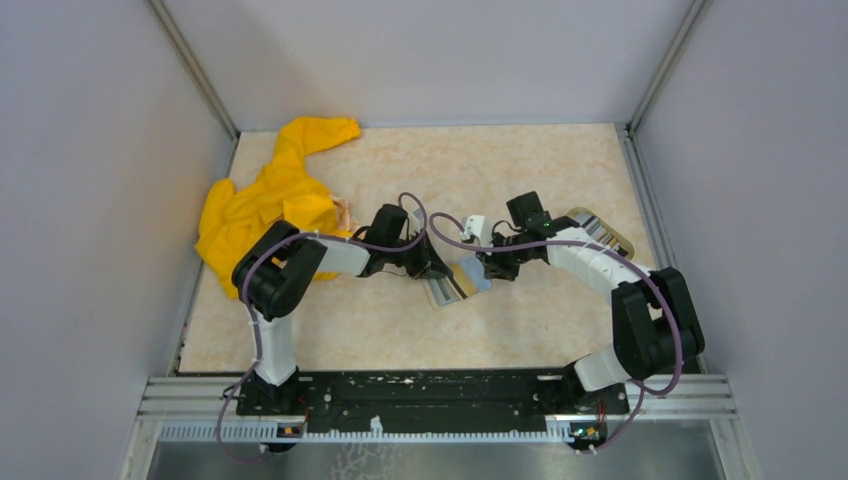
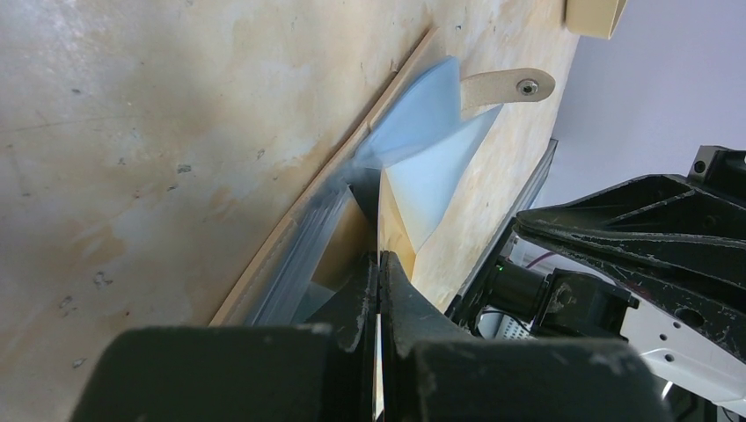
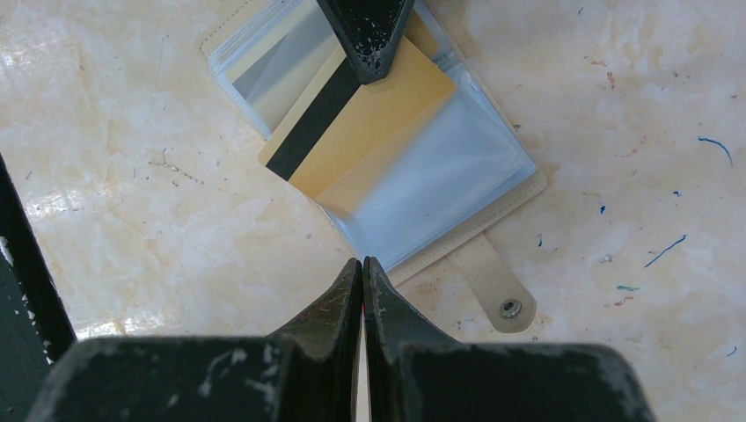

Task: Put the credit cards into the card holder
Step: Insert the credit card into the card holder.

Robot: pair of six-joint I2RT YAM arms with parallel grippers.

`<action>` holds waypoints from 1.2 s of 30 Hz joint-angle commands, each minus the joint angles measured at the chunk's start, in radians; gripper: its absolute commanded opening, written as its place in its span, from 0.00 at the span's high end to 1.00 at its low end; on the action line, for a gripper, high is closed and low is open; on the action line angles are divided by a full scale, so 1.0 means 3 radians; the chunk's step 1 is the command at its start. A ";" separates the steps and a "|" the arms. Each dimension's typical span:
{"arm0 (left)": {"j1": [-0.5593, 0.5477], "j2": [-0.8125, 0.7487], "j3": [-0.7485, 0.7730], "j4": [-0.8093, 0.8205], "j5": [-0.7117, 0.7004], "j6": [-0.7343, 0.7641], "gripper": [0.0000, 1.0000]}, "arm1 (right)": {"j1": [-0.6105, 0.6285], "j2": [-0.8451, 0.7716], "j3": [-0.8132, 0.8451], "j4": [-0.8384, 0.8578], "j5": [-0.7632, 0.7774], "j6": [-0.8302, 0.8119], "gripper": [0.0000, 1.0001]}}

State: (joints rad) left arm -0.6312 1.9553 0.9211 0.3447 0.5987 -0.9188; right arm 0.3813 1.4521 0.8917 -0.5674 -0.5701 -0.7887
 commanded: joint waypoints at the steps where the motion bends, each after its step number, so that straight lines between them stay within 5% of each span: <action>1: 0.0002 0.0053 -0.0089 -0.0140 0.0055 0.0130 1.00 | -0.0026 -0.0055 0.0024 0.0086 -0.0099 0.0006 0.99; 30: 0.0047 0.0310 -0.0089 0.0743 0.0042 -0.0016 0.99 | -0.0017 -0.0021 0.0009 0.0109 -0.0174 0.0027 0.99; 36: 0.0052 0.0347 -0.0092 0.0758 0.0092 -0.0026 0.90 | 0.0364 0.0000 -0.0094 0.0457 -0.0167 0.0196 0.98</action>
State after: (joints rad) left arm -0.6209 2.0289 0.8967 0.5694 0.6289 -0.9398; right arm 0.4126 1.4532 0.8879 -0.5430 -0.5961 -0.7734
